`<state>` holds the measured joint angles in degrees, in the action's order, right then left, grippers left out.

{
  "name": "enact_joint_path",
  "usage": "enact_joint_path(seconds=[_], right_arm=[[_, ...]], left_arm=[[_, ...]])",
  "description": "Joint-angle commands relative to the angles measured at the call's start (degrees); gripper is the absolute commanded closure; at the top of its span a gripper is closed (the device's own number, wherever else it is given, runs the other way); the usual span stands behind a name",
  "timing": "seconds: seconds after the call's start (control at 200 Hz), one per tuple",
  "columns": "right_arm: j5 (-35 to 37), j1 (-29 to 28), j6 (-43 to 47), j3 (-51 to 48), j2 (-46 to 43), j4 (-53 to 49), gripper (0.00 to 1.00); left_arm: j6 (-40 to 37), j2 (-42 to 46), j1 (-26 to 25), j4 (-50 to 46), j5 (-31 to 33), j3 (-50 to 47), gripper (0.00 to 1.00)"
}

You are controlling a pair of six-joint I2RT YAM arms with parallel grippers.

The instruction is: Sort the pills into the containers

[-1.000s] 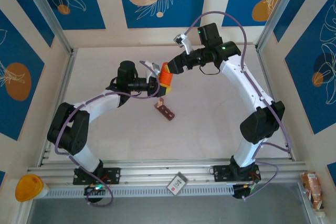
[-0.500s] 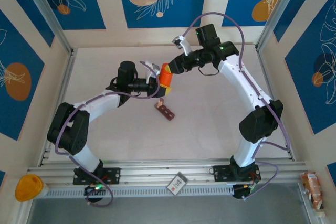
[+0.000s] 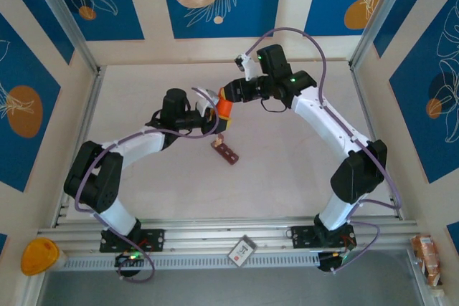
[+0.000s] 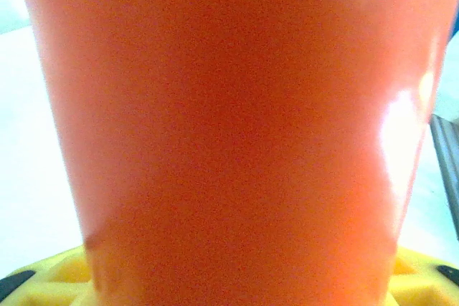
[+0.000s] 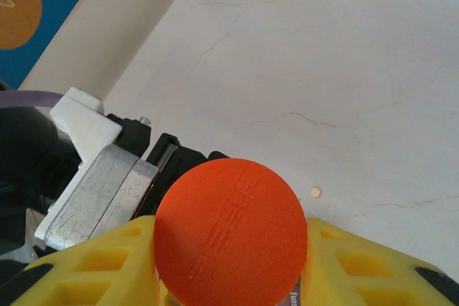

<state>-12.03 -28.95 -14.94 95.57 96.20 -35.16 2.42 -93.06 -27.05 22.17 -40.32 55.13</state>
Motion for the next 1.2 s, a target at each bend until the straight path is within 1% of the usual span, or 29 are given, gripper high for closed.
enact_joint_path(seconds=[0.0,0.245,0.45,0.495,0.675,0.805,0.93,1.06,1.19], right_arm=[[1.91,-2.01,-3.09,-2.48,1.28,-3.12,0.55],[1.76,-1.4,-2.73,-0.51,1.41,-4.39,0.54],[-0.4,0.43,-3.64,2.27,1.13,-5.14,0.5],[-1.12,0.94,-3.82,2.97,1.04,-5.22,0.47],[-3.57,2.88,-4.49,5.87,-0.11,-5.44,0.31],[-5.06,4.19,-4.62,6.03,-2.0,-4.72,0.21],[-7.06,5.79,-4.49,5.64,-3.63,-3.96,0.17],[-10.45,7.87,-1.67,5.83,-3.85,-3.78,0.17],[-14.75,9.92,6.22,8.46,-2.34,-6.33,0.17]], left_arm=[[-1.89,4.11,-1.74,10.28,-0.36,1.38,1.0],[-1.89,3.46,-1.72,10.33,-0.82,0.73,1.0],[-1.89,2.71,-1.69,10.28,-0.99,0.76,1.0],[-1.89,2.41,-1.69,10.22,-0.99,0.71,1.0],[-1.8,1.4,-1.69,10.25,-1.08,0.54,1.0],[-1.8,1.06,-1.67,10.23,-1.19,0.37,1.0],[-1.45,1.14,-1.65,10.74,-1.8,-0.03,1.0],[-0.86,1.21,-1.54,10.46,-3.87,0.16,1.0],[-0.49,1.37,-1.36,8.77,-7.16,1.35,1.0]])
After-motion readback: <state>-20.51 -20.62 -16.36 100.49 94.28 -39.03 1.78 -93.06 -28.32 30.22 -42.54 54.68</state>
